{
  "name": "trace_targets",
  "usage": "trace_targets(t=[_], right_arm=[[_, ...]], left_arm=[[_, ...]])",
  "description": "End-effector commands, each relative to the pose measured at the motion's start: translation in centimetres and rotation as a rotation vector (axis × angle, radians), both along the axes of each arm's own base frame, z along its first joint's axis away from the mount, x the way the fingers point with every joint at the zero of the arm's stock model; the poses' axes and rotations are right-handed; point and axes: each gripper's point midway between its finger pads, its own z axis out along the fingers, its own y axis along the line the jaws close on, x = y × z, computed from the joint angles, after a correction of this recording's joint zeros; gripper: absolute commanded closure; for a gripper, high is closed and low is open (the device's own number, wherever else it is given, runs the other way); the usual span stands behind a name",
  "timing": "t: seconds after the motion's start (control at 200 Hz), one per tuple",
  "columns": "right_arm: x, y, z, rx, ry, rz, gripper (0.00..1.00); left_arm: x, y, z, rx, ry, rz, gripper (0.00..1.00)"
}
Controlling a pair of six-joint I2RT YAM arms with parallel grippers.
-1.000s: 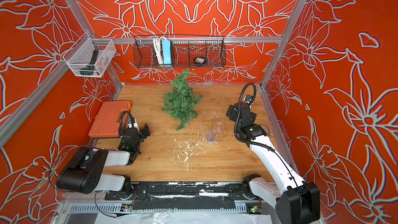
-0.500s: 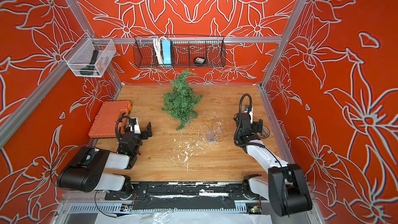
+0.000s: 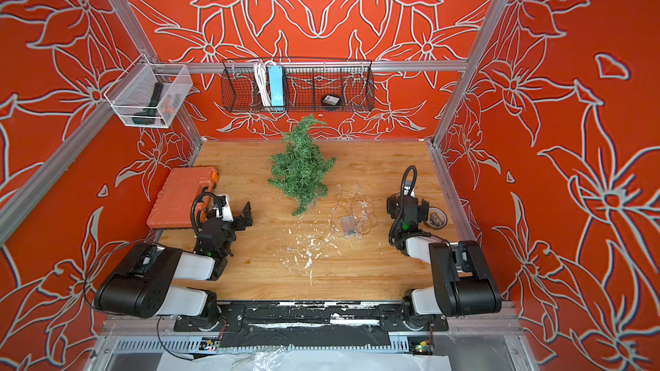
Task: Remove string lights from the small christmas tree
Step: Reset both arms
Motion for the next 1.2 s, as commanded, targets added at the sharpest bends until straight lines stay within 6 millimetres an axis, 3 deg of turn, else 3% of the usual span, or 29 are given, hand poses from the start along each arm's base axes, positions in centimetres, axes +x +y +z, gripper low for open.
trace_targets(t=[0.0,0.05,1.196], right_arm=[[-0.02,0.36,0.72,0.022,-0.035,0.035,0.02],[0.91,-0.05,0.98,0.01,-0.063,0.013,0.02],[0.51,-0.01,0.82,0.014,-0.033,0.011,0.02]], left_arm=[[0.25,-0.01,1.11,0.013,-0.04,-0.006,0.02],[0.27,0.0,1.11,0.013,-0.04,-0.006,0.02],[0.33,0.02,1.16,0.014,-0.041,-0.005,0.02]])
